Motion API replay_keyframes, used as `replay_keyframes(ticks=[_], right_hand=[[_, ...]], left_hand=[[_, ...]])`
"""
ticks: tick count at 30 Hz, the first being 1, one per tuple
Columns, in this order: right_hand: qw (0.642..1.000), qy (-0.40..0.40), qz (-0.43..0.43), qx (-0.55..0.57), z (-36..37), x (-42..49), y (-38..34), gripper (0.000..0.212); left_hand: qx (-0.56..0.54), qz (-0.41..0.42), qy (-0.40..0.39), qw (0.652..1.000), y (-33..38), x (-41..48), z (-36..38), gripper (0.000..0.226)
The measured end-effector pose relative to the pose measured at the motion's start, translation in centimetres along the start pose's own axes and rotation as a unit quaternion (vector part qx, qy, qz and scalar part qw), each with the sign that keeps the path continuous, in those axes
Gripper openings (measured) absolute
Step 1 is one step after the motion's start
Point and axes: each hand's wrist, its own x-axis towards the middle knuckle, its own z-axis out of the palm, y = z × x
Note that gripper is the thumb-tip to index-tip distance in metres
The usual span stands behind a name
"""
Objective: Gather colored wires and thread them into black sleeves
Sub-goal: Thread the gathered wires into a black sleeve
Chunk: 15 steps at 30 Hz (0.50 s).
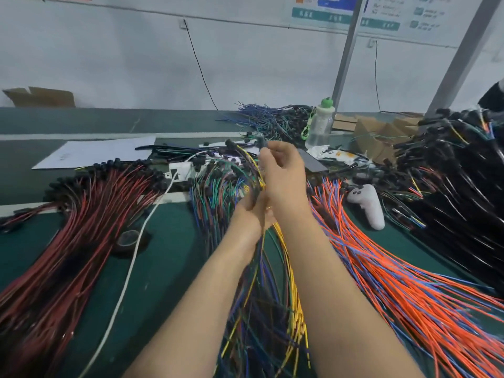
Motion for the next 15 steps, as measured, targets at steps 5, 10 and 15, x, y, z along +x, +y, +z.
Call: replay_keyframes(ticks=[5, 10, 15], right_hand=[[0.863, 0.016, 0.221, 0.455, 1.7, 2.8, -2.6, 0.020], [0.956, -0.054, 0.192, 0.214, 1.5, 3.0, -3.8, 0.016], [0.866, -0.408, 0.262, 0.119, 1.6, -3.3, -3.5, 0.051]], left_hand=[[0.040, 0.011, -0.022, 0.999, 0.9, -0.6, -0.8, 0.024], [-0.099, 0.072, -0.019, 0.992, 6.4, -0.3, -3.3, 0.030], [-0.027, 0.142, 0.038, 0.989, 12.2, 0.7, -4.4, 0.029]])
